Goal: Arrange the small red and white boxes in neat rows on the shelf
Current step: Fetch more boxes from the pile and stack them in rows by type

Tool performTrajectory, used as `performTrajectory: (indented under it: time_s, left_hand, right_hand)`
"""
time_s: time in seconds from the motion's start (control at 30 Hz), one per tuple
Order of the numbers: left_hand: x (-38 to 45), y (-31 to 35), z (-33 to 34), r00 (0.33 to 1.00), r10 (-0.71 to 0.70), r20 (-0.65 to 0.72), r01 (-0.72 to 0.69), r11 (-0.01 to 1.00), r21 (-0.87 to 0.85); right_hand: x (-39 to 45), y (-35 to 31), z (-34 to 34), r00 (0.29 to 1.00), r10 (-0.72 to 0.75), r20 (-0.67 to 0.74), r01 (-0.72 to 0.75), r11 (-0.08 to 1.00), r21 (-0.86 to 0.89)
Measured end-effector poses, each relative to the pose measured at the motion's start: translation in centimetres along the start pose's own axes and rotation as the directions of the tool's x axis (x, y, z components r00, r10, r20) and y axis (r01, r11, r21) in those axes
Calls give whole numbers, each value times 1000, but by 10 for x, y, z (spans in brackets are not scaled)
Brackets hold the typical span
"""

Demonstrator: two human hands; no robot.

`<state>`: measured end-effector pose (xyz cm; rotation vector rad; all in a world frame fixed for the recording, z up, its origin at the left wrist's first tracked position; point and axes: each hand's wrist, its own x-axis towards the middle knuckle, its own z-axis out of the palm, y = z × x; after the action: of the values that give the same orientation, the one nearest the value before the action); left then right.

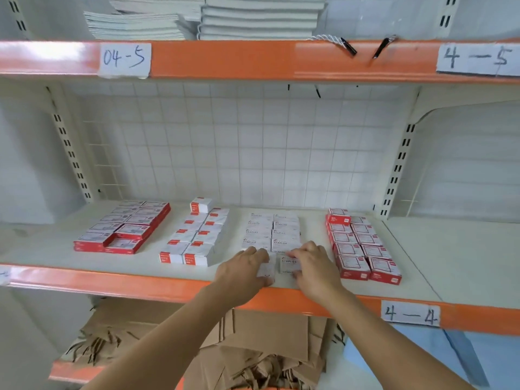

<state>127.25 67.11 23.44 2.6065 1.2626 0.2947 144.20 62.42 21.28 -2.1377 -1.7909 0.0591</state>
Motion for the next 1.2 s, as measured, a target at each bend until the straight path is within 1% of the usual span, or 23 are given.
performTrajectory:
  time_s: [0.13,0.27,0.37,0.63,0.8,0.87,0.97,1.03,1.13,1.2]
  left_hand:
    - [0,-4,0,999,31,-10,-31,999,-15]
    - [-1,-6,-2,999,50,-23,-50,999,-10]
    - [-1,-11,-5,996,60,-59,-61,998,-17]
    - [2,-8,-4,989,53,-136,-56,998,-14]
    - [5,-1,-2,988,80,-135,-81,997,1]
    - [9,0,-4,986,79,-146,-81,997,-6]
    - [16,-2,-9,982,65,-178,-73,997,-35]
    - [22,-5,-11,981,60,-183,-73,995,-64]
    - [33,-10,-13,981,65,-184,-83,992,-94]
    - [41,-14,-14,980,81,-181,-102,988,-114]
  right_hand:
    - [3,-3,1,1000,17,-9,-17,1000,11]
    - [6,-7,3,999,24,-48,-22,999,45]
    - [8,-9,4,997,31,-70,-27,998,60]
    - [4,-6,4,994,43,-102,-42,999,14]
    - [6,-5,-2,994,56,-95,-54,998,23]
    - [7,-6,-4,992,28,-121,-22,999,46]
    - [6,-9,-7,980,-94,-174,120,982,146]
    - [7,-14,-10,974,-177,-141,203,959,199]
    - [16,-22,-9,974,-218,-64,226,957,183]
    - [27,-24,-8,977,-198,-76,208,963,170]
